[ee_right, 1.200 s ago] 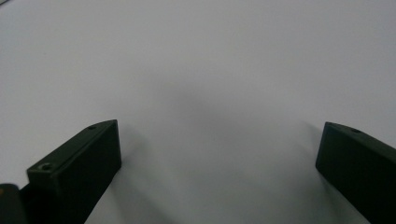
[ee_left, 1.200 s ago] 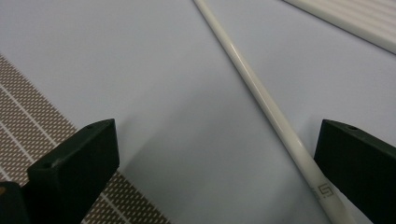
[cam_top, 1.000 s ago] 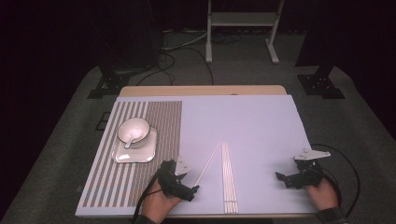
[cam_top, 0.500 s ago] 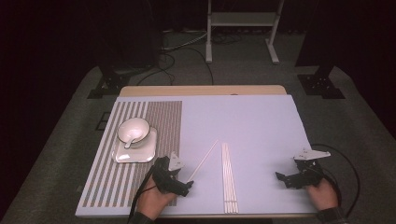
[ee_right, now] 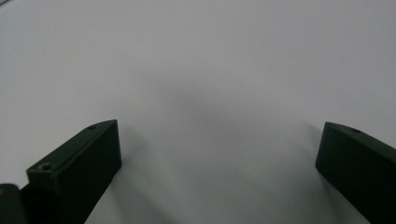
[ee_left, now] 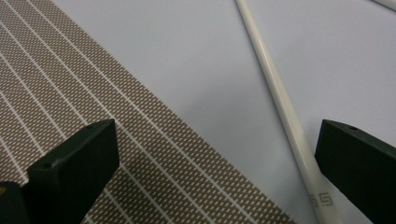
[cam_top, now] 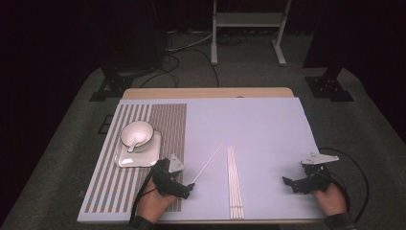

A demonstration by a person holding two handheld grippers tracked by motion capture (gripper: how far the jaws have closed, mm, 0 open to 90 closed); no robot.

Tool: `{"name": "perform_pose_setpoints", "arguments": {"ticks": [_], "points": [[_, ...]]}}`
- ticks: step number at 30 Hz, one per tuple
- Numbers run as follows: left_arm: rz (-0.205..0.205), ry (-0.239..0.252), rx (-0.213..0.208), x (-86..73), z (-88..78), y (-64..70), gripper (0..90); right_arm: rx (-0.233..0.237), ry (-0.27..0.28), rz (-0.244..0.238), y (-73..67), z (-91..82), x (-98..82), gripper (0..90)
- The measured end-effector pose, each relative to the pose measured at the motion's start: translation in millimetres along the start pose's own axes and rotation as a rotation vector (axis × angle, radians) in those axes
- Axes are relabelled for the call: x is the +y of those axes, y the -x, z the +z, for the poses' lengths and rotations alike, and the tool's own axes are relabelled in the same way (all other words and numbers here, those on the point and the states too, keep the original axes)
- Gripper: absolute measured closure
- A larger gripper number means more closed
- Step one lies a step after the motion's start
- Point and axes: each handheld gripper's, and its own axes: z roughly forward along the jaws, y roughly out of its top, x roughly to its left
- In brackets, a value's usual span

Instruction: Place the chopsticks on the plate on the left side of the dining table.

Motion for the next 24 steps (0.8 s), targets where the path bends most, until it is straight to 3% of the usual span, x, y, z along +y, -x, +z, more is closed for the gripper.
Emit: {"name": "perform_pose_setpoints", "arguments": {"ticks": [24], "points": [[-0.047, -0.010, 0.033, -8.8, -5.3, -21.2, 0.0, 0.000, 0.000, 0.000, 0.0, 0.0, 0.0, 0.0]]}}
